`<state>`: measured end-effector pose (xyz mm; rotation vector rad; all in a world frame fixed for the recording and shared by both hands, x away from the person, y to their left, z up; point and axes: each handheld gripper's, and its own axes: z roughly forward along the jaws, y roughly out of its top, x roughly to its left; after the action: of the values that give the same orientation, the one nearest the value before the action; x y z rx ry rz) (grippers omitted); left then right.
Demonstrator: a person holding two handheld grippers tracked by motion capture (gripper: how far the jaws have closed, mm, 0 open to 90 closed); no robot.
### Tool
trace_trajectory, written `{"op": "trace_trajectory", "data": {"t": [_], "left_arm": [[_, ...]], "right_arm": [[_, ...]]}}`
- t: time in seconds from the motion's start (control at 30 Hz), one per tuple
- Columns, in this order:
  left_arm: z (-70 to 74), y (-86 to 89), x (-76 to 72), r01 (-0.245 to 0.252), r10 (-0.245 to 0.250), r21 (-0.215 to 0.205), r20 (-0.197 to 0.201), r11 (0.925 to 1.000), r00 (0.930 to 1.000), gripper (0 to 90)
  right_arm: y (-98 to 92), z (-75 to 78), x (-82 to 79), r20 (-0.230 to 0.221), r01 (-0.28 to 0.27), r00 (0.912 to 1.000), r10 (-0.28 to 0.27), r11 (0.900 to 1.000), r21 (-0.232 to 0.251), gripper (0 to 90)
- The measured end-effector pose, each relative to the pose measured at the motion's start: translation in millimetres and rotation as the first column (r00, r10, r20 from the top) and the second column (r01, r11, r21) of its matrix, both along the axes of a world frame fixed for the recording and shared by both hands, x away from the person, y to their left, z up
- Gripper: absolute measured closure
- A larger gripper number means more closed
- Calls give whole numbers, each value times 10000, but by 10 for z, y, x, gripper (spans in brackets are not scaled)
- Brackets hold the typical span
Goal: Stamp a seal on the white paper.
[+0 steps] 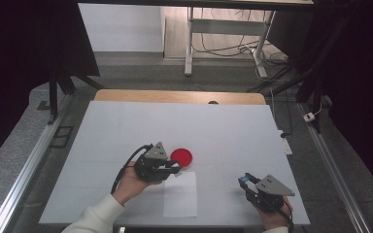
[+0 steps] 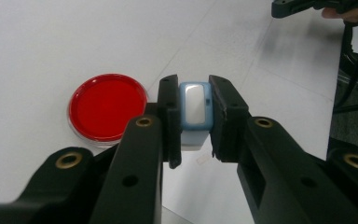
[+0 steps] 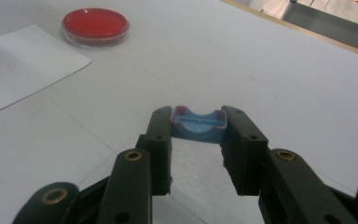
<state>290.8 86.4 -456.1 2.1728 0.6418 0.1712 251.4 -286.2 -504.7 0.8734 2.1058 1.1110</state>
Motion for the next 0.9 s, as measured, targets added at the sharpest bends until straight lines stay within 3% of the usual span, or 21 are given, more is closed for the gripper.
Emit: {"op": "trace_trajectory", "data": {"t": [0.9], "left_arm": [[-149, -37, -135, 275, -275, 35, -246, 9996, 9993, 756]], "right_arm": [[-3, -3, -1, -1, 9, 10000, -9, 10000, -25, 639]]}}
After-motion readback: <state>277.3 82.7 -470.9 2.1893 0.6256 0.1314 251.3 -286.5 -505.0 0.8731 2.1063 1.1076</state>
